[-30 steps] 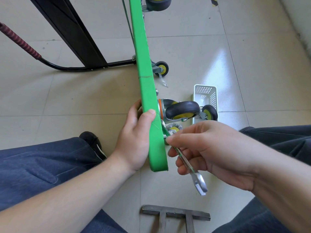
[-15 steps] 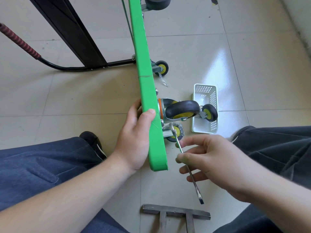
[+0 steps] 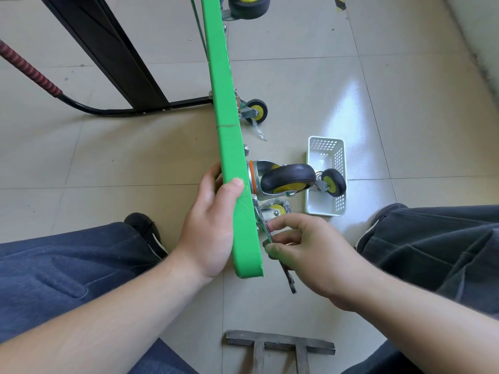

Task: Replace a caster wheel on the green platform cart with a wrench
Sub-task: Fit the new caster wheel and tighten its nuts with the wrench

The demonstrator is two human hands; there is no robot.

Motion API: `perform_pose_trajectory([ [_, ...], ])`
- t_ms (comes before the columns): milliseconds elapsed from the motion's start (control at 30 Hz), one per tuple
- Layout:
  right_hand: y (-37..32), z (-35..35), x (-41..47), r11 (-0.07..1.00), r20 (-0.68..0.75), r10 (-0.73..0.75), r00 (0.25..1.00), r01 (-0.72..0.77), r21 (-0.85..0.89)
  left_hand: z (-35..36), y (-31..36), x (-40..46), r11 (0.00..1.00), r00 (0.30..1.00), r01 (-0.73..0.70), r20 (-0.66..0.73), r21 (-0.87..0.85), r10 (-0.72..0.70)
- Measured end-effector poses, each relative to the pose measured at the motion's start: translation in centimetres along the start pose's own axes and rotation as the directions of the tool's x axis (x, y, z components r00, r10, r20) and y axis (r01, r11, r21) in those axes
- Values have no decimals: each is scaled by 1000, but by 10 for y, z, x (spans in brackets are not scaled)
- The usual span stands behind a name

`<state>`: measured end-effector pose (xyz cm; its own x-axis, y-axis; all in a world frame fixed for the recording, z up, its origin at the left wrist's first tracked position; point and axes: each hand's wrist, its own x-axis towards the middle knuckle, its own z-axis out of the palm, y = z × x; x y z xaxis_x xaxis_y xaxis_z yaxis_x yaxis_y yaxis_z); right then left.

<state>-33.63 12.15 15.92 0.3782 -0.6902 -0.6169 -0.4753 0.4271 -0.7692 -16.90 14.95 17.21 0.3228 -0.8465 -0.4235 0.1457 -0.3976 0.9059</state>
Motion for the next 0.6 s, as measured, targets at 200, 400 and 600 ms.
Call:
perform_pose_trajectory([
  [200, 6, 6, 13, 999, 7, -29, 1000, 28, 35, -1, 0, 0, 1000, 1000, -9, -3, -19, 9],
  [400, 14, 9, 24, 994, -45, -105, 993, 106, 20, -1, 0, -1, 1000, 1000, 9, 3, -23, -9],
  [600, 18, 13, 20, 989, -20, -122, 992, 123, 76, -1, 0, -1, 1000, 1000, -7, -2, -18, 7],
])
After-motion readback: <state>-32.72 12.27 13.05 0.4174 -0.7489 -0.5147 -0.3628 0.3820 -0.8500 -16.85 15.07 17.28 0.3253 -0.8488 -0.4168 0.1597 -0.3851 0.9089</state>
